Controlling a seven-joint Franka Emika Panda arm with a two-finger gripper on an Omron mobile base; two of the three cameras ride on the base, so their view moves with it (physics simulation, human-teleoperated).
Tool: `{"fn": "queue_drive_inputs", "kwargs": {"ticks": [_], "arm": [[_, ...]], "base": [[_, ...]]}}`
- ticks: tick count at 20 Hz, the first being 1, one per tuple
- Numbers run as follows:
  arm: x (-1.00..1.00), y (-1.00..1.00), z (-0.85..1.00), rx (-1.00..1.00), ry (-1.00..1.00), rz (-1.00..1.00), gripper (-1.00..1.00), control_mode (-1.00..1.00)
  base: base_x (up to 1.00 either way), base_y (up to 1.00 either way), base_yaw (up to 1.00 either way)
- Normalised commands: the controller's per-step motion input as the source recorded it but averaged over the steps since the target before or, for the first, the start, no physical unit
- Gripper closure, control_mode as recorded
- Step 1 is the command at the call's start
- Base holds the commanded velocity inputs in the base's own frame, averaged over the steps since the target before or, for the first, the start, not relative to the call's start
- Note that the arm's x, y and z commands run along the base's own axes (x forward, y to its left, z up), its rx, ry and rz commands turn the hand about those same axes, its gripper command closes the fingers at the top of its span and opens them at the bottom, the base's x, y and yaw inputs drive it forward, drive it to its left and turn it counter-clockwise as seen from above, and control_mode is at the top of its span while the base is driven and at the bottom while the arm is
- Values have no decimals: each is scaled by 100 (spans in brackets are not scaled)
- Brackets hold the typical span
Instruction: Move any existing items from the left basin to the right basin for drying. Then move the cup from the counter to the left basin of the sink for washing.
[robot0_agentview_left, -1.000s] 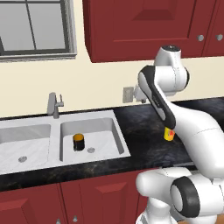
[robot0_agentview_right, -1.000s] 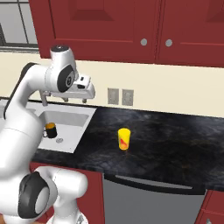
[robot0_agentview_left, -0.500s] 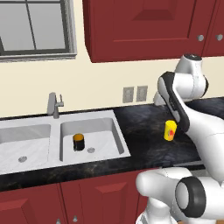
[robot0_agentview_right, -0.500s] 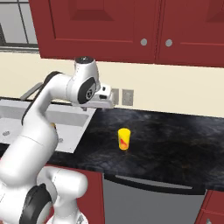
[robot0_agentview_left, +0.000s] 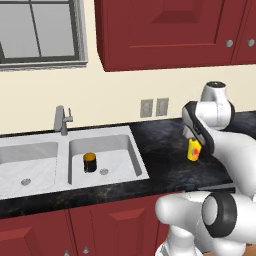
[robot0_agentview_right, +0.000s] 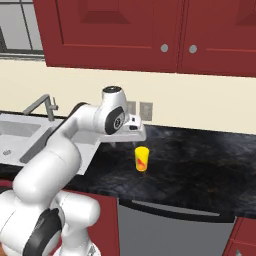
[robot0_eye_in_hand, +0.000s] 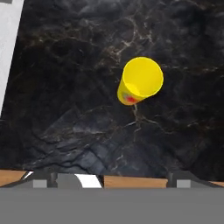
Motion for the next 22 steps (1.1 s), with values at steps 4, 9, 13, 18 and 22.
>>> {"fn": "queue_drive_inputs", "kwargs": {"ticks": [4, 9, 13, 18, 22], "arm": [[22, -14, -62, -12, 15, 0, -100, -100], [24, -7, -42, -10, 8, 0, -100, -100], [19, 0, -17, -10, 0, 0, -100, -100], [15, 0, -17, -11, 0, 1, -100, -100], [24, 0, -20, -10, 0, 2, -100, -100]], "base": [[0, 0, 0], [0, 0, 0], [0, 0, 0], [0, 0, 0], [0, 0, 0]]}}
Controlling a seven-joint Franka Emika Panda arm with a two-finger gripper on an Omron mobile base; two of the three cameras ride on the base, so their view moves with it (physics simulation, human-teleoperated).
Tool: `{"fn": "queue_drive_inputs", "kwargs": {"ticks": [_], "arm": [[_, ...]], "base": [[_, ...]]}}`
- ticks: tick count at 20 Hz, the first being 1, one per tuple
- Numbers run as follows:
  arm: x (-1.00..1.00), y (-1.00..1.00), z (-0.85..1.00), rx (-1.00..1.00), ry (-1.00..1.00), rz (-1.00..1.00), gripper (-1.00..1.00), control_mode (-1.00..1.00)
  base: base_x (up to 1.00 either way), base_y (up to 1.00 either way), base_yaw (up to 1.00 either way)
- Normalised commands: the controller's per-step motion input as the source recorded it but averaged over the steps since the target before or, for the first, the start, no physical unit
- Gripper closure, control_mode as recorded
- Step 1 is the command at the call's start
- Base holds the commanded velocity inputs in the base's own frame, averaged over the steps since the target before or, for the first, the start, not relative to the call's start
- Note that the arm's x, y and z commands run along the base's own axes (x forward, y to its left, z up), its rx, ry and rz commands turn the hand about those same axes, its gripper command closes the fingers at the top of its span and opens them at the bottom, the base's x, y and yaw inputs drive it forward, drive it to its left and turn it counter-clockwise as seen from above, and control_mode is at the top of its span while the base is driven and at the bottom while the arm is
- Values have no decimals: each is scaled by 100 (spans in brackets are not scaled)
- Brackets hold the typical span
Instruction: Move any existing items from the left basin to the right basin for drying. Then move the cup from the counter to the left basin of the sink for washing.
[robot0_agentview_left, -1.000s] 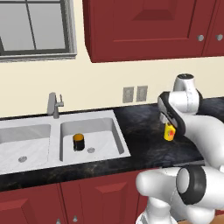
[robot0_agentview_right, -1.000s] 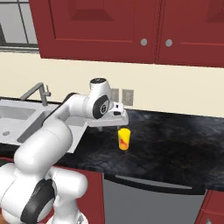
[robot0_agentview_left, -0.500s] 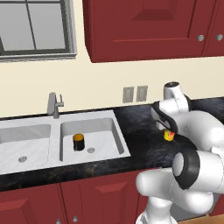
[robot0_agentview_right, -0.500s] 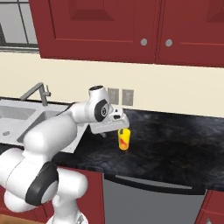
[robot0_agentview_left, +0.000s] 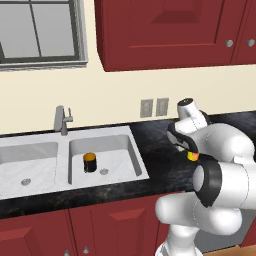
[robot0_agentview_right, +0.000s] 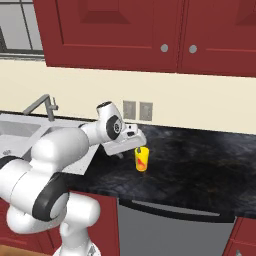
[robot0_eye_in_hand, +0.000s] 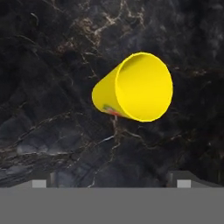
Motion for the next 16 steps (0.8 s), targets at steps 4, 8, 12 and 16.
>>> {"fn": "queue_drive_inputs", "kwargs": {"ticks": [4, 8, 12, 16], "arm": [[26, 0, -3, -6, 0, 4, -100, -100], [22, -5, 0, 0, 0, 5, -100, -100], [15, -10, -6, 0, 0, 5, -100, -100], [10, -13, -20, 0, 0, 5, -100, -100]], "base": [[0, 0, 0], [0, 0, 0], [0, 0, 0], [0, 0, 0]]}}
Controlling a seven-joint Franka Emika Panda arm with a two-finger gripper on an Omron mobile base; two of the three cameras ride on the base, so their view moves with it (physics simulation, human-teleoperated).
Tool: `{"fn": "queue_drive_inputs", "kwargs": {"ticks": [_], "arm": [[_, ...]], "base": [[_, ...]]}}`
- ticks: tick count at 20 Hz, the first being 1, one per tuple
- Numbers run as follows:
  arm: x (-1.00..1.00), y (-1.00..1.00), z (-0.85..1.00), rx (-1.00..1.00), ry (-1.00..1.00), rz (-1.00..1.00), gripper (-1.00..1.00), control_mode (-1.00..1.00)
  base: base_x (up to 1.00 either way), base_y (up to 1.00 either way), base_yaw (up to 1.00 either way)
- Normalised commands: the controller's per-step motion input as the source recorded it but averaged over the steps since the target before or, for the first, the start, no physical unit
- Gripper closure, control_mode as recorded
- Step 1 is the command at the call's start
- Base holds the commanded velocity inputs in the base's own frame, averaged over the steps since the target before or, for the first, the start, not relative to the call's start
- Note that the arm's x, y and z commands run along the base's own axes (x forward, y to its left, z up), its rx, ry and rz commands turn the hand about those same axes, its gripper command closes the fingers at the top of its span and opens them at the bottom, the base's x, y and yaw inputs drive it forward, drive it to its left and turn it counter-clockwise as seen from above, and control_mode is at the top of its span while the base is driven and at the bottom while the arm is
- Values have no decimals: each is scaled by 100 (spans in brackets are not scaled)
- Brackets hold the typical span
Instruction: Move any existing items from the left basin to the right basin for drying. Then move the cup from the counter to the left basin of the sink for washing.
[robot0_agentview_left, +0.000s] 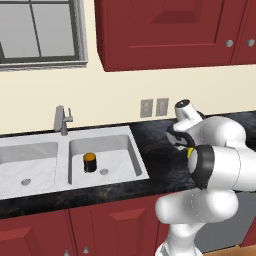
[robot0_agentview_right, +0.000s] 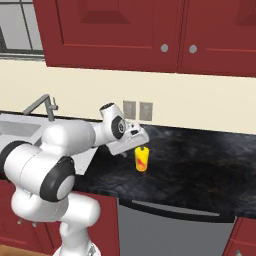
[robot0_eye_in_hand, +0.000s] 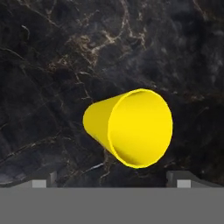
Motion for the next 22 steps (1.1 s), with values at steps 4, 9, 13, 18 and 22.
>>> {"fn": "queue_drive_inputs", "kwargs": {"ticks": [4, 9, 13, 18, 22], "arm": [[1, -13, -22, 0, 0, 4, -100, -100], [2, -7, -19, 0, 0, 3, -100, -100], [16, -2, -13, 0, 0, 4, -100, -100], [7, 0, -9, 0, 0, 5, -100, -100], [4, 0, -6, -1, 0, 4, -100, -100]], "base": [[0, 0, 0], [0, 0, 0], [0, 0, 0], [0, 0, 0], [0, 0, 0]]}}
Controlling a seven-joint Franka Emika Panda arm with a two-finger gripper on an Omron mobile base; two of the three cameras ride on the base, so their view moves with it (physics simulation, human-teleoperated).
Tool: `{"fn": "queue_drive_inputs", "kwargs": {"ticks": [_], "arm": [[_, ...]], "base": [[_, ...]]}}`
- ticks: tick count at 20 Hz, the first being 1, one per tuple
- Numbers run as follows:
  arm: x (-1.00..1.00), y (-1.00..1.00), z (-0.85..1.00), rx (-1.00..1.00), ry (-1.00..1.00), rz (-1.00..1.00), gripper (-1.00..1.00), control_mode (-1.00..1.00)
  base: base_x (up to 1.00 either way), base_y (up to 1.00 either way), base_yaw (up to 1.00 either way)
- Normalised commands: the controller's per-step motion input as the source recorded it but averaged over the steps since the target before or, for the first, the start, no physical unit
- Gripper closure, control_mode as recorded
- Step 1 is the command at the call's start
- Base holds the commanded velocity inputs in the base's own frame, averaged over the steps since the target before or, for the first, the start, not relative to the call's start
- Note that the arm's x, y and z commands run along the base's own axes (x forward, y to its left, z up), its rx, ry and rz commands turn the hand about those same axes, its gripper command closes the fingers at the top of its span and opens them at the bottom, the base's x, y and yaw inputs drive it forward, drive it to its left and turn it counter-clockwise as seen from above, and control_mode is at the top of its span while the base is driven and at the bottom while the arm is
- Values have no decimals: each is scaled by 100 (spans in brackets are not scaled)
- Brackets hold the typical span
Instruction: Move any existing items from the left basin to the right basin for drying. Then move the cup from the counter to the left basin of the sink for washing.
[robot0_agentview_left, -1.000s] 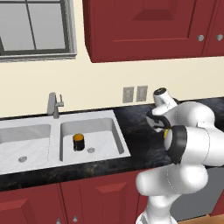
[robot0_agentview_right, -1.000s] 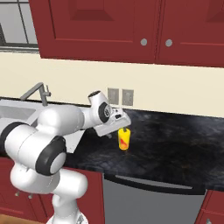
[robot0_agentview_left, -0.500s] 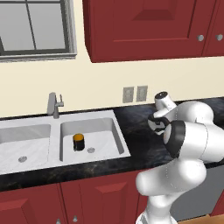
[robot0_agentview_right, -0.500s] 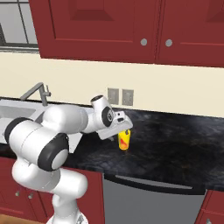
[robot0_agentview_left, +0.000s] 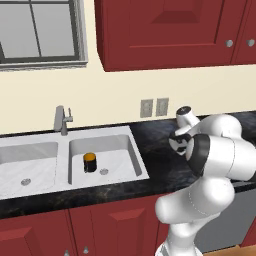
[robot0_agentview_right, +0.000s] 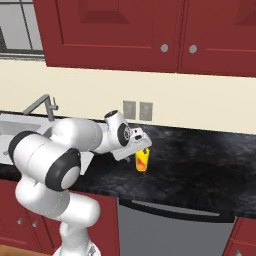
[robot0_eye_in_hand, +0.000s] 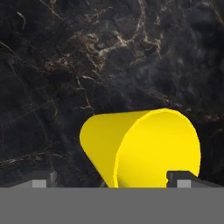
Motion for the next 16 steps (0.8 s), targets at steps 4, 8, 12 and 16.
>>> {"fn": "queue_drive_inputs", "kwargs": {"ticks": [4, 8, 12, 16], "arm": [[0, 0, -8, 0, 0, 4, -100, -100], [0, 0, -12, 0, 0, 4, -100, -100], [0, 0, -13, 0, 0, 4, -100, -100], [0, 0, -11, 0, 0, 2, 100, -100]], "base": [[0, 0, 0], [0, 0, 0], [0, 0, 0], [0, 0, 0]]}}
